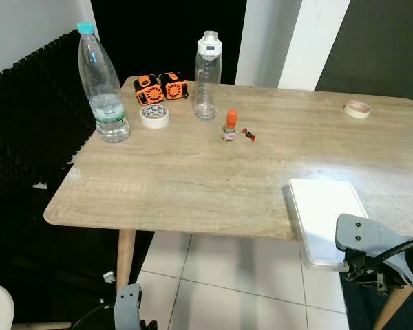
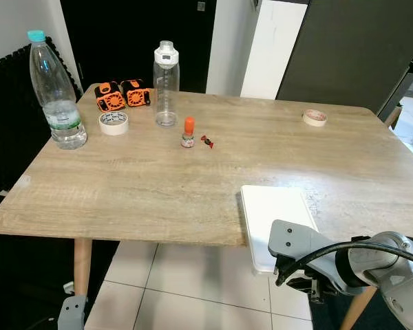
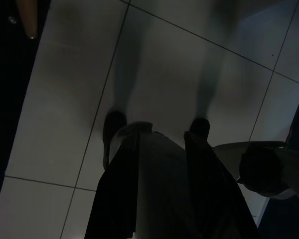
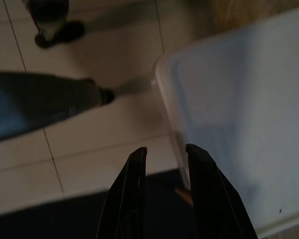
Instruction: Restocking fridge
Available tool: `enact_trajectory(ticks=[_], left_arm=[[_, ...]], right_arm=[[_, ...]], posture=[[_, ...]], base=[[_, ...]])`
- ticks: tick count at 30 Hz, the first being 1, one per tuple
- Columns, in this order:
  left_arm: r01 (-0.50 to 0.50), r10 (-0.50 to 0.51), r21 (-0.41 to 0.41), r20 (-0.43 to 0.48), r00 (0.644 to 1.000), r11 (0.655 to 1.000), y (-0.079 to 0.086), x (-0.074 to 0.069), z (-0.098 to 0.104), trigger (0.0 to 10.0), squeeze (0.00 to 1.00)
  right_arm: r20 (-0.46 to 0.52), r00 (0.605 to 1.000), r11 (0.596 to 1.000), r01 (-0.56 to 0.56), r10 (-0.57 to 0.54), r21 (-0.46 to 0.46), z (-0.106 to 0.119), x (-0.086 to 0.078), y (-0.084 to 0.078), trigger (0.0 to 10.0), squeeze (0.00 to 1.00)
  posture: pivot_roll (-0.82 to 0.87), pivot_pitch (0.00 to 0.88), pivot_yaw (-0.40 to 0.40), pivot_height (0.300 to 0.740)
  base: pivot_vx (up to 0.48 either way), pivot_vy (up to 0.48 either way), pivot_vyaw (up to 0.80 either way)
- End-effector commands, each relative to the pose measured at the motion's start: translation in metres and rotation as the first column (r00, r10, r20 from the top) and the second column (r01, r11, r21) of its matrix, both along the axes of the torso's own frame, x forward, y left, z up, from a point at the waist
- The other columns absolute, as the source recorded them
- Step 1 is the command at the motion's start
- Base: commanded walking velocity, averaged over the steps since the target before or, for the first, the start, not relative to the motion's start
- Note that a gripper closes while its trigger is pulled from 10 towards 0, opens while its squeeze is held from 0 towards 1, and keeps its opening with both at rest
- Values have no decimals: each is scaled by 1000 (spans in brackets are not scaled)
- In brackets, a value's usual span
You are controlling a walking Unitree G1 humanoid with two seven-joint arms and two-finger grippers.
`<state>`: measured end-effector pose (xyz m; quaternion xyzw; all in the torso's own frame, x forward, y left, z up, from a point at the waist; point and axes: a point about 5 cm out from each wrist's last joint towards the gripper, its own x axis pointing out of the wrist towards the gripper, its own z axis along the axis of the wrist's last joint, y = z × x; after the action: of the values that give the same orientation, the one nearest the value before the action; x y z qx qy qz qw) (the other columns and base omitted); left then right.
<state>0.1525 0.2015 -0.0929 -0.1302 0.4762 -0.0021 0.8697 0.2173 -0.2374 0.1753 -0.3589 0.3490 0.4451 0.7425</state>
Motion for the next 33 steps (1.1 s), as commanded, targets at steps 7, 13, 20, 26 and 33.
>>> enact_trajectory(ticks=[7, 13, 20, 26, 33], left_arm=[[22, -22, -6, -7, 1000, 1000, -4, -1, -1, 10000, 0], [29, -29, -17, -8, 1000, 999, -8, -2, -2, 10000, 0], [43, -43, -19, -14, 999, 999, -8, -3, -2, 10000, 0], [56, -56, -15, -12, 998, 998, -7, 0, -1, 10000, 0], [68, -68, -16, -8, 998, 998, -8, 2, 0, 10000, 0]], right_arm=[[178, 984, 965, -47, 0, 259, 43, 3, 3, 10000, 0], [367, 857, 751, 36, -363, 659, 87, -3, -53, 10000, 0], [332, 721, 545, 74, -608, 835, 91, -36, -102, 10000, 800], [234, 597, 291, -1, -768, 957, 82, -96, -144, 10000, 1000], [-17, 516, 22, 70, -856, 997, 31, -150, -162, 10000, 1000]], posture=[[-46, 0, -53, 740], [-70, 0, -61, 740], [-106, 0, -36, 740], [-125, 0, -24, 740], [-146, 0, -17, 740]], base=[[0, 0, 0], [0, 0, 0], [0, 0, 0], [0, 0, 0], [0, 0, 0]])
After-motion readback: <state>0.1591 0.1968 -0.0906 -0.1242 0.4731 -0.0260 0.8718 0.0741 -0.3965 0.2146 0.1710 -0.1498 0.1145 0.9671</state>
